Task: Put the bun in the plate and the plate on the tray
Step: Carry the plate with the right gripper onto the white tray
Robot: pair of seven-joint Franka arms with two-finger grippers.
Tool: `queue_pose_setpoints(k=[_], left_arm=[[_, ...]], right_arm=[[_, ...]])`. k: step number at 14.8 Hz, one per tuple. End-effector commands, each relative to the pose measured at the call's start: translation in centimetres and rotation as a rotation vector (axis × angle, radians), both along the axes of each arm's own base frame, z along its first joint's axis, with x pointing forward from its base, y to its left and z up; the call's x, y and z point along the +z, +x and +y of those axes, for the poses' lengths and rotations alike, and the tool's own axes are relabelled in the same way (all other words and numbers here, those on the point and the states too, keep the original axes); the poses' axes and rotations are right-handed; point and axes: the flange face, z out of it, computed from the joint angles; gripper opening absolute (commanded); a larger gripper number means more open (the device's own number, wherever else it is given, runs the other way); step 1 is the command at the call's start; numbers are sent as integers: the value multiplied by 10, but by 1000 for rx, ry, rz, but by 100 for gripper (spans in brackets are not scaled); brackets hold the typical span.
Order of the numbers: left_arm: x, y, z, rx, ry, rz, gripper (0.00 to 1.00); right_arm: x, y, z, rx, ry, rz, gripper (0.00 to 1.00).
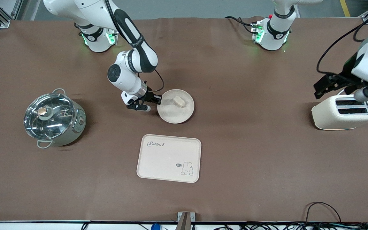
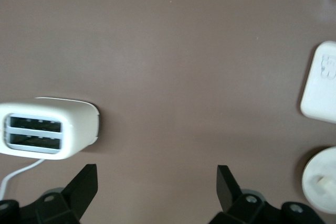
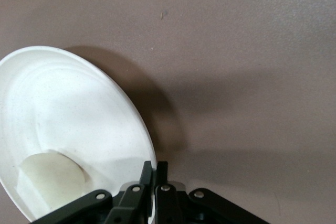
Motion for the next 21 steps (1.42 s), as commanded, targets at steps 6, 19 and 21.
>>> queue_pose_setpoints(k=[6, 19, 21], left_arm=[[7, -42, 24, -72, 28, 67, 100], [4, -45, -3, -127, -7, 83, 100], [4, -45, -2, -125, -7, 83, 100]], right_arm=[[26, 25, 21, -82, 64, -9, 0], [48, 145, 12, -165, 155, -81, 0], [30, 168, 13, -160, 142, -99, 0]])
